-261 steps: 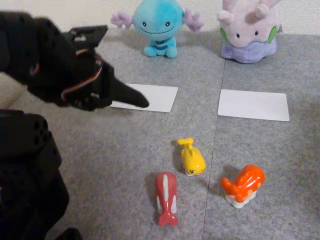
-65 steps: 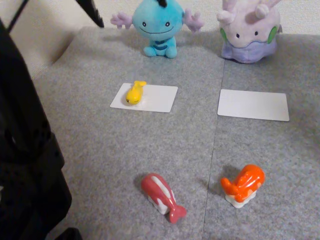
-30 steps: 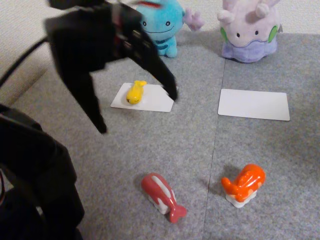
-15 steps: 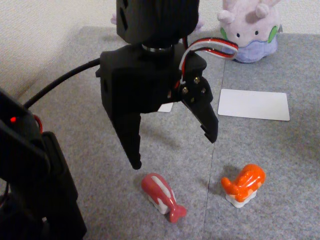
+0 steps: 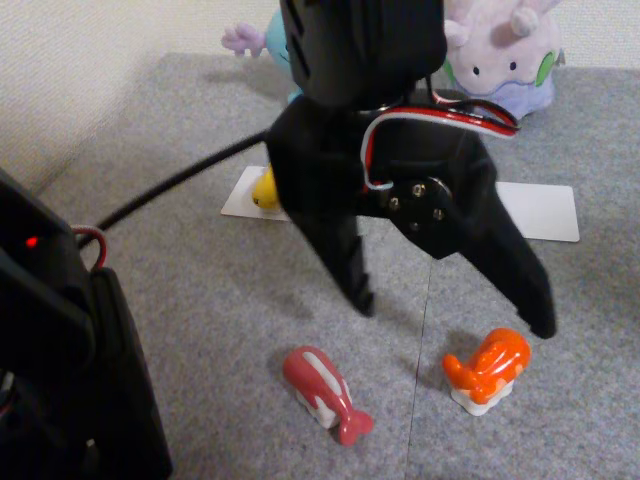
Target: Wooper wants to eat egg sudhi, and Goomy wants to eat shrimp sushi
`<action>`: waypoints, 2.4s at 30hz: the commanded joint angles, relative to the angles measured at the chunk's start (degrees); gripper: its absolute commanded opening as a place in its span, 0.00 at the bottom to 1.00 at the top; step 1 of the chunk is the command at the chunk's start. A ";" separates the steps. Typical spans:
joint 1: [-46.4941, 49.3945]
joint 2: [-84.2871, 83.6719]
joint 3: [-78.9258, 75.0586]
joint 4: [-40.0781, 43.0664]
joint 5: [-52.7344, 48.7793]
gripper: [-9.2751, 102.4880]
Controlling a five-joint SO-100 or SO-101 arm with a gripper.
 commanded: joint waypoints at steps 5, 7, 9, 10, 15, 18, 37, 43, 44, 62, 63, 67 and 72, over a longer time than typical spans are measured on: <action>2.90 -0.18 -0.35 -6.94 11.07 0.46; 2.90 -0.44 -0.35 -7.21 12.13 0.46; 2.81 -1.67 -0.35 -7.21 12.66 0.46; 2.64 -2.55 -0.35 -7.21 13.01 0.46; 2.55 -10.02 -0.35 -11.60 16.08 0.46; 2.11 -15.47 -0.79 -13.97 16.96 0.46; 0.79 -22.76 -1.14 -23.47 18.98 0.29; 0.44 -22.85 -1.05 -25.31 20.39 0.24; 0.44 -22.85 -0.97 -25.31 20.39 0.24; -4.48 -19.86 -2.02 -17.40 19.69 0.13; -5.10 -18.81 -2.64 -15.82 20.04 0.13; -7.82 -13.54 -6.86 -8.17 20.39 0.13; -10.28 -8.17 -13.80 0.97 20.39 0.13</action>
